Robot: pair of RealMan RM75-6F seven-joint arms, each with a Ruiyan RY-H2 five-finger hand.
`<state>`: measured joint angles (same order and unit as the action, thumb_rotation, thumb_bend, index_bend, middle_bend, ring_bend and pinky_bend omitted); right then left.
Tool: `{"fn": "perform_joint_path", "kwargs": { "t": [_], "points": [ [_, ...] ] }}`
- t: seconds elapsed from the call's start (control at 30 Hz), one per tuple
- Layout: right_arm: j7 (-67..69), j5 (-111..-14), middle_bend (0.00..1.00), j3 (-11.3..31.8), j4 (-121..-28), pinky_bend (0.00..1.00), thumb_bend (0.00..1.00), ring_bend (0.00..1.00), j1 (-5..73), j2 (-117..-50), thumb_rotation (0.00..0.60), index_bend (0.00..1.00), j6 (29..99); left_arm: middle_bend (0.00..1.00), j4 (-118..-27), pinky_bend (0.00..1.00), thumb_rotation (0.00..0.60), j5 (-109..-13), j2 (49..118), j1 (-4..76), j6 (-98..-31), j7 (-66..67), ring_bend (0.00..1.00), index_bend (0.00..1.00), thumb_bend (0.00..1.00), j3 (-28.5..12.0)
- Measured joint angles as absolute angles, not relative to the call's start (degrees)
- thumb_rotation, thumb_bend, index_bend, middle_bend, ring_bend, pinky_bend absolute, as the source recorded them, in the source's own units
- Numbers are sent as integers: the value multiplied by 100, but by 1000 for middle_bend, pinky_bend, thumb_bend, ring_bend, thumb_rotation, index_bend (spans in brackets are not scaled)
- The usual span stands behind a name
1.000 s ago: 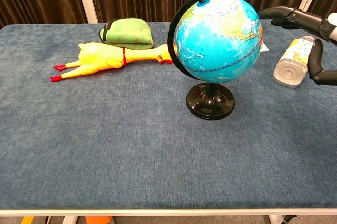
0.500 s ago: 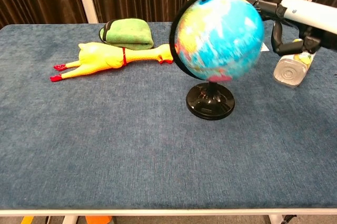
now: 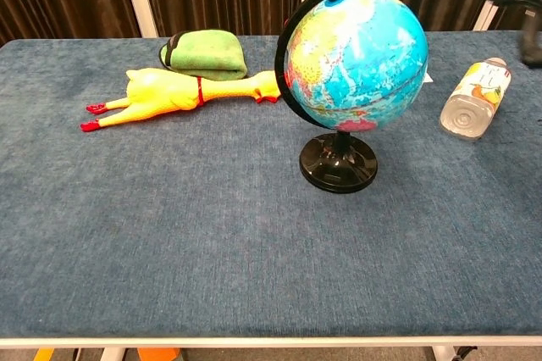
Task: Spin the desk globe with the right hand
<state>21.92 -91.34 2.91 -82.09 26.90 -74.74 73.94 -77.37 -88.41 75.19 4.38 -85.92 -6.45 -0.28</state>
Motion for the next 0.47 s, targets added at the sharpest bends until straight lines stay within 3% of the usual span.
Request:
{"fn": "perform_joint_path", "kwargs": {
  "t": [0.27, 0.37, 0.47],
  "points": [
    [1101, -9184, 0, -168, -8179, 0, 968, 0, 1686, -7341, 600, 0, 8339, 59, -7990, 68, 600, -8909, 7398, 468, -8629, -432, 0, 79, 0, -35],
    [243, -8929, 0, -235, -8220, 0, 774, 0, 1352, -7345, 600, 0, 8472, 59, -8040, 69, 600, -8917, 7380, 467, -8644, -396, 0, 79, 0, -35],
    [-699, -8574, 0, -284, -8336, 0, 436, 0, 1031, -7351, 600, 0, 8561, 59, -8058, 68, 600, -8935, 7386, 467, -8670, -367, 0, 79, 0, -38]
  ]
}}
